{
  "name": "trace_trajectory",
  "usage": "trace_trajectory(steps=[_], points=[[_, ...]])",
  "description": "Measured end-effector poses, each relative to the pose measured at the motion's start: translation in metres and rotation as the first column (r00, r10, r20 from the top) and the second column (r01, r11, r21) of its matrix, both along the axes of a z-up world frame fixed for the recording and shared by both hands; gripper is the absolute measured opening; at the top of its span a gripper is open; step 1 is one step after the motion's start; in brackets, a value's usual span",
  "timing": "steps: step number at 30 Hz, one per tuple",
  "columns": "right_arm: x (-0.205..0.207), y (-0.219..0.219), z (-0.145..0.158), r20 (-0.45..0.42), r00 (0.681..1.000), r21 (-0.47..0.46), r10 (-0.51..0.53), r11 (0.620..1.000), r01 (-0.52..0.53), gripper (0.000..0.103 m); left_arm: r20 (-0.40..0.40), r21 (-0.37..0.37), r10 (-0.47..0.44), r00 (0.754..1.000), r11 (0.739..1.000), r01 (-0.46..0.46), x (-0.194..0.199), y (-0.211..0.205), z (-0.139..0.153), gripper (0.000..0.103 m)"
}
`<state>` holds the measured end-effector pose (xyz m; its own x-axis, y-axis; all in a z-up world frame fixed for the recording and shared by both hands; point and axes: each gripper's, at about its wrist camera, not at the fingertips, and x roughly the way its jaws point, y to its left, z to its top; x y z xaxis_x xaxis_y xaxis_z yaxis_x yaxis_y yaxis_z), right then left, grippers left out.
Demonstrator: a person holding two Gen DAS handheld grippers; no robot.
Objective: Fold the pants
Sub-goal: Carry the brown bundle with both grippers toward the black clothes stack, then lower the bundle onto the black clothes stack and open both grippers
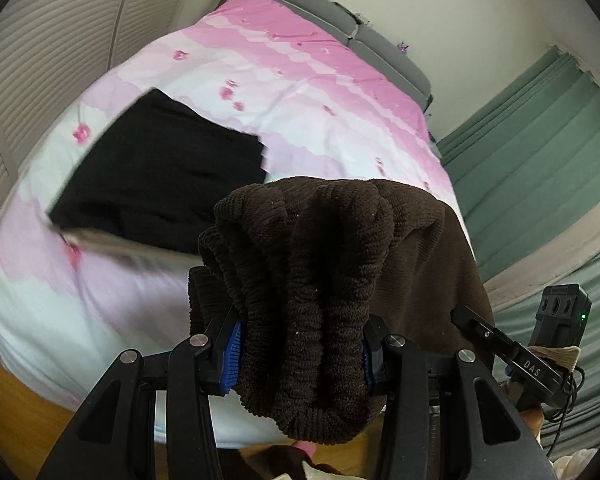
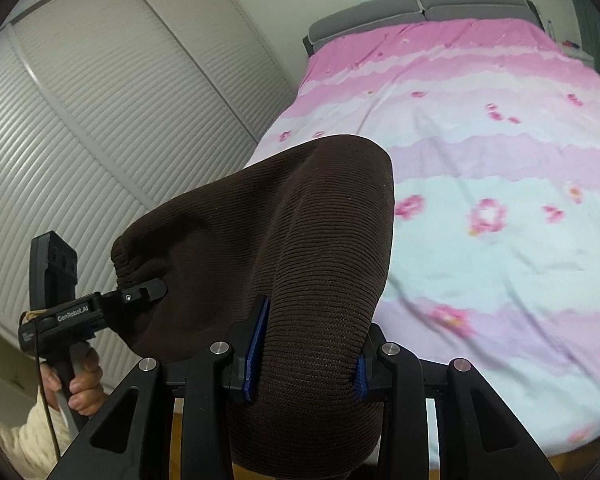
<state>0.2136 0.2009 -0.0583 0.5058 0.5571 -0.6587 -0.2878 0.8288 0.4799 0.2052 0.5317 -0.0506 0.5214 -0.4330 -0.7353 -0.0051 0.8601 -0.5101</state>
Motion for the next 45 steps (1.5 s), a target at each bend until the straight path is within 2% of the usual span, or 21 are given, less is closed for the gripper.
trace_trajectory(steps=[6, 11, 14, 19, 24, 26, 28, 31, 35, 36, 40, 43, 45], points=[[0.064, 0.084, -0.006, 0.006, 1.0, 0.01, -0.004, 1.0, 0.004, 0.036, -0.007, 0.03, -0.02, 1.0, 0.999, 0.02, 0.08, 0.075, -0.001, 0.044], [0.128, 0.134, -0.018, -0.012, 1.0, 0.014, 0.0, 1.0, 0.0, 0.036, -0.021, 0.044, -0.017, 1.0, 0.999, 0.018, 0.151, 0.128, -0.017, 0.044], [0.167, 0.16, -0.032, -0.039, 0.999, 0.009, 0.009, 1.0, -0.008, 0.036, -0.032, 0.041, -0.018, 0.999, 0.999, 0.019, 0.182, 0.151, -0.034, 0.044], [0.204, 0.2, -0.055, -0.054, 0.998, -0.037, 0.016, 0.999, -0.018, 0.036, -0.078, 0.06, -0.031, 0.996, 0.998, 0.035, 0.224, 0.171, -0.078, 0.045], [0.226, 0.223, -0.09, -0.088, 0.996, -0.111, 0.027, 0.993, -0.037, 0.036, -0.119, 0.103, -0.042, 0.992, 0.993, 0.054, 0.243, 0.179, -0.113, 0.049], [0.229, 0.227, -0.101, -0.097, 0.995, -0.14, 0.025, 0.989, -0.039, 0.037, -0.132, 0.132, -0.05, 0.99, 0.989, 0.067, 0.247, 0.178, -0.125, 0.055], [0.229, 0.228, -0.107, -0.104, 0.994, -0.163, 0.012, 0.986, -0.029, 0.038, -0.132, 0.175, -0.038, 0.991, 0.983, 0.061, 0.247, 0.177, -0.129, 0.066], [0.23, 0.227, -0.111, -0.109, 0.994, -0.175, -0.01, 0.985, -0.009, 0.047, -0.133, 0.206, -0.019, 0.991, 0.978, 0.046, 0.246, 0.176, -0.13, 0.074], [0.231, 0.225, -0.103, -0.083, 0.995, -0.274, -0.06, 0.961, 0.035, 0.076, -0.132, 0.322, 0.036, 0.991, 0.947, 0.008, 0.241, 0.172, -0.123, 0.089], [0.233, 0.225, -0.103, -0.075, 0.995, -0.292, -0.069, 0.955, 0.044, 0.079, -0.129, 0.339, 0.053, 0.99, 0.941, -0.006, 0.239, 0.172, -0.121, 0.09], [0.228, 0.22, -0.099, -0.086, 0.993, -0.314, -0.079, 0.948, 0.048, 0.08, -0.136, 0.376, 0.178, 0.975, 0.919, -0.115, 0.225, 0.175, -0.108, 0.091], [0.222, 0.218, -0.089, -0.072, 0.994, -0.31, -0.08, 0.949, 0.054, 0.08, -0.116, 0.38, 0.225, 0.967, 0.91, -0.166, 0.213, 0.175, -0.093, 0.091], [0.213, 0.215, -0.08, -0.057, 0.996, -0.308, -0.075, 0.95, 0.054, 0.08, -0.072, 0.407, 0.241, 0.968, 0.893, -0.192, 0.2, 0.168, -0.075, 0.091]])
